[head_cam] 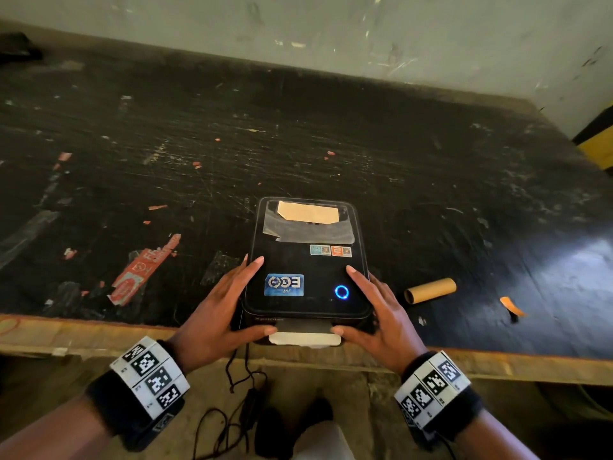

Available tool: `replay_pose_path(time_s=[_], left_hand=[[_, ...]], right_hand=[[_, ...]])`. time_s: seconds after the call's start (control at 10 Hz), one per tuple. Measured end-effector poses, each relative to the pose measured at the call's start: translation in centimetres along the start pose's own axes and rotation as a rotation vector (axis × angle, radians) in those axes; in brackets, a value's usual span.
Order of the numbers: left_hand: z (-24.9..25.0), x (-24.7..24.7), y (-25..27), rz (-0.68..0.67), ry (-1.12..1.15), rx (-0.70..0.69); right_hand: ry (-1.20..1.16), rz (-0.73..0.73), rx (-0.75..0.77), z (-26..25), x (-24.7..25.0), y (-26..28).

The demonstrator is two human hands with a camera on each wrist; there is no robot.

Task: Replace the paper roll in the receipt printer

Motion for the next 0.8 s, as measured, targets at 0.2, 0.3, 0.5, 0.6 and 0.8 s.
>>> replay_pose_path(time_s=[0.2,0.3,0.5,0.6,0.8], left_hand=[[0.1,0.1,0.0,-0.002,-0.006,0.014],[0.0,0.0,0.1,0.011,0.006,0.014],[0.6,0.3,0.0,-0.009,-0.009,0.035],[1.1,0.3,0.2,-0.026,-0.049,0.054],[2.2,0.7,0.8,-0.011,-0.113,0.119]], right_hand=[[0.018,-0.05,-0.023,-0.3,0.1,-0.1],[0.029,-0.054,-0.036,-0.5,0.2,0.0],[0.023,-0.065,-0.043,-0.8,0.5,-0.1],[0.039,-0.064,-0.049,-0.9,0.6,0.1],[0.039,-0.039,-0.05,-1.9,1.4,0.7]])
Point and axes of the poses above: each hand's wrist, its own y-axis away from the middle knuckle, its own x-axis out of the back of the hand, z = x × y, the point moved 2 cm from there along -y, towards the middle knuckle, and after that the axes turned 14 degrees about z, right-handed, at the moved point
